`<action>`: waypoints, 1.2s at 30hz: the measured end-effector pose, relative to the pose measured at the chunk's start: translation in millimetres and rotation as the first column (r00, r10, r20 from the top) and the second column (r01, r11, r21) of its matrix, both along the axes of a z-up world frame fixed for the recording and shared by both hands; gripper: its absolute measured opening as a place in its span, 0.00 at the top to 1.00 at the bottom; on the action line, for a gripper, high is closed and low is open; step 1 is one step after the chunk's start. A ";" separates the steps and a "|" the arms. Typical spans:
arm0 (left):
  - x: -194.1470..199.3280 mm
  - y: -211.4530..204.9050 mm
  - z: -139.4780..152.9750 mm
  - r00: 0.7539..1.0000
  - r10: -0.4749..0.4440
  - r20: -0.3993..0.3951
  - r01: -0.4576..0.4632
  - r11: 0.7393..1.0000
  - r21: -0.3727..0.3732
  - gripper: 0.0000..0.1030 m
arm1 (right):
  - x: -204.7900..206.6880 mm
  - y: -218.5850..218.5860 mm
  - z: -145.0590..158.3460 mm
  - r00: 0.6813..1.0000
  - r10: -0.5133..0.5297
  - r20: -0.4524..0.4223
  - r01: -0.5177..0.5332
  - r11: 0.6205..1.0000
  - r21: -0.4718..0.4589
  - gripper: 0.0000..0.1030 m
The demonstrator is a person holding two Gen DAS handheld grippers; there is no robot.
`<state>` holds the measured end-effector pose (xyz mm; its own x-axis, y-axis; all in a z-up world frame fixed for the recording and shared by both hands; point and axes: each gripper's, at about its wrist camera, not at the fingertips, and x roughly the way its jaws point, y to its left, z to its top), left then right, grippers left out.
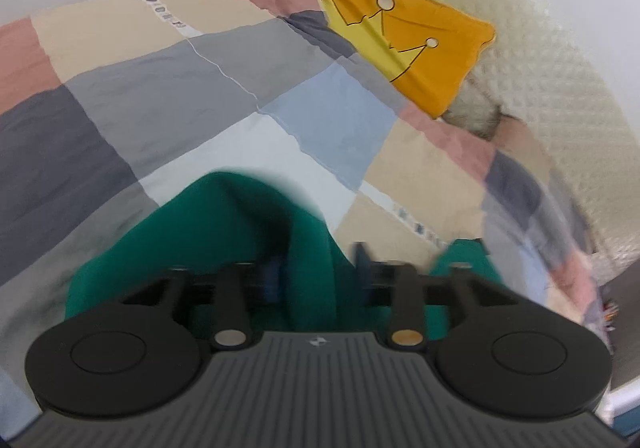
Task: Fold large clothes
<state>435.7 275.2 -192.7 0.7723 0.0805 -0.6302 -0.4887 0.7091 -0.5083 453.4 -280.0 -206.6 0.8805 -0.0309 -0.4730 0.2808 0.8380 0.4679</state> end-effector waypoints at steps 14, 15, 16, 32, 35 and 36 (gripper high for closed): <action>-136.3 -18.2 56.0 0.974 -0.130 0.184 0.156 0.979 -0.135 0.26 | -108.3 19.9 45.7 0.986 0.110 0.122 -0.123 0.987 0.102 0.23; -145.7 -24.0 53.4 0.972 -0.140 0.188 0.170 0.973 -0.155 0.26 | -115.9 22.5 50.0 0.983 0.124 0.137 -0.139 0.984 0.107 0.23; -153.7 -30.3 49.8 0.970 -0.153 0.191 0.187 0.966 -0.177 0.26 | -122.9 24.7 53.8 0.979 0.136 0.153 -0.155 0.981 0.117 0.23; -162.2 -98.0 -12.6 0.951 -0.274 0.146 0.310 0.843 -0.440 0.27 | -118.9 28.4 11.0 0.968 0.210 0.140 -0.252 0.838 0.484 0.47; -161.5 -95.7 -17.0 0.952 -0.263 0.155 0.305 0.836 -0.455 0.28 | -115.8 25.2 -1.0 0.982 0.165 0.087 -0.186 0.830 0.526 0.49; -161.3 -96.0 -18.4 0.953 -0.261 0.154 0.303 0.835 -0.459 0.30 | -114.4 24.7 -3.9 0.985 0.155 0.071 -0.169 0.830 0.532 0.50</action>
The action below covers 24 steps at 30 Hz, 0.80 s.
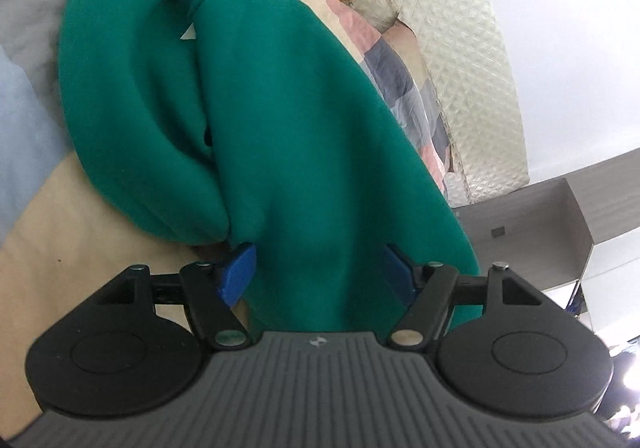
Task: Fold large clothes
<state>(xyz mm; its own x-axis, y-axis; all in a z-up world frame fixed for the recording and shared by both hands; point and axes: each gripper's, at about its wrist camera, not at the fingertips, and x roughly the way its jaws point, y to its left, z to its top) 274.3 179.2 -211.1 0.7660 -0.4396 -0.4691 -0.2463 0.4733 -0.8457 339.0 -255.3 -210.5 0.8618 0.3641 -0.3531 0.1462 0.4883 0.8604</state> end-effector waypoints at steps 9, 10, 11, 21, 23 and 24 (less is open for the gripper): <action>-1.9 -0.7 0.4 1.000 0.005 -0.007 -0.005 1.000 -0.014 0.31 | 12.5 28.5 -0.6 0.985 0.169 0.041 -0.170 0.985 0.024 0.52; -1.5 0.0 0.5 1.000 0.004 -0.013 -0.004 1.000 -0.016 0.31 | 13.5 34.2 1.3 0.982 0.189 0.030 -0.189 0.982 -0.008 0.52; -2.4 0.6 0.0 1.000 0.003 -0.021 -0.003 1.000 -0.020 0.31 | 12.7 37.9 2.4 0.980 0.196 0.018 -0.195 0.980 -0.034 0.52; 0.9 -3.3 -5.2 0.991 -0.009 -0.135 0.003 0.999 -0.045 0.30 | 4.5 37.1 6.0 0.988 0.155 0.019 -0.155 0.988 -0.002 0.75; 2.2 -4.8 -9.9 0.989 -0.013 -0.149 0.002 0.998 -0.070 0.30 | 4.9 36.3 5.5 0.986 0.161 0.035 -0.162 0.987 0.013 0.81; 3.2 -4.9 -12.8 0.988 -0.007 -0.152 -0.007 0.996 -0.091 0.30 | 3.6 34.2 6.1 0.985 0.162 0.050 -0.163 0.986 0.018 0.84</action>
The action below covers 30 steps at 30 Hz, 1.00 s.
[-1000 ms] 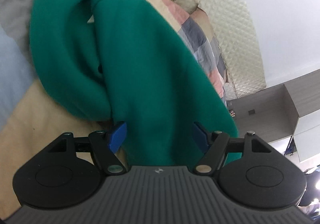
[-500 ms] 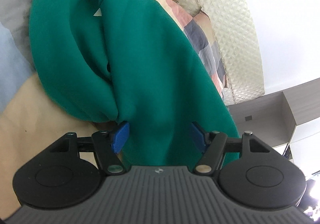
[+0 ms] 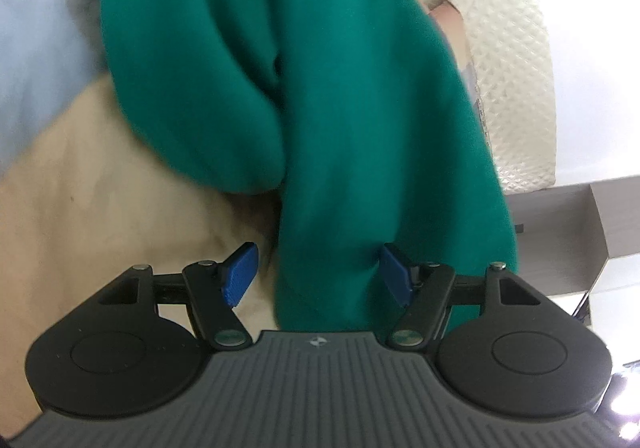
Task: Fold large clothes
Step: 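Lift the hoodie high with both grippers and shake it out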
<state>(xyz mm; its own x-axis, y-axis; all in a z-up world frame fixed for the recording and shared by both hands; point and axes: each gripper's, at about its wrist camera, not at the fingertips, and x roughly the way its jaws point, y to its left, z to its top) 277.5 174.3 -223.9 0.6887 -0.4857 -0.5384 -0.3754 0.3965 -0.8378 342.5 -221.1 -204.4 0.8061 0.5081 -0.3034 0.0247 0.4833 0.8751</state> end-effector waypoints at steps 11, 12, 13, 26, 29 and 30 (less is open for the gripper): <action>29.3 -4.2 -2.0 0.995 -0.032 0.095 0.043 0.992 -0.122 0.73 | -9.8 -6.2 20.0 0.982 -0.036 0.183 0.049 0.996 -0.068 0.86; 28.9 -3.0 3.8 0.993 -0.037 0.108 0.049 0.993 -0.109 0.79 | -10.5 -6.6 19.9 0.982 -0.040 0.186 0.056 0.995 -0.084 0.86; 26.4 -1.9 10.7 0.991 -0.035 0.131 0.048 0.994 -0.101 0.83 | -11.9 -6.5 21.3 0.979 -0.047 0.196 0.067 0.993 -0.099 0.86; -35.9 26.6 169.0 0.859 -0.020 0.512 0.052 0.997 -0.049 0.87 | -67.1 -35.2 122.1 0.886 -0.026 0.463 0.133 0.971 -0.200 0.87; -49.7 25.1 207.7 0.833 -0.015 0.554 0.045 0.998 -0.041 0.87 | -85.4 -34.1 163.0 0.842 0.003 0.540 0.139 0.965 -0.222 0.87; -56.0 26.2 223.9 0.822 -0.012 0.569 0.041 0.998 -0.038 0.87 | -92.4 -33.7 178.7 0.825 0.012 0.565 0.138 0.965 -0.223 0.87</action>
<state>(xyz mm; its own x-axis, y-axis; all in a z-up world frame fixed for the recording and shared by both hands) 221.5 200.5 0.0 0.8519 -0.5228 -0.0322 0.1830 0.3547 -0.9169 250.2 -254.7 -25.7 0.9015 0.4207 0.1015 -0.3925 0.6960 0.6013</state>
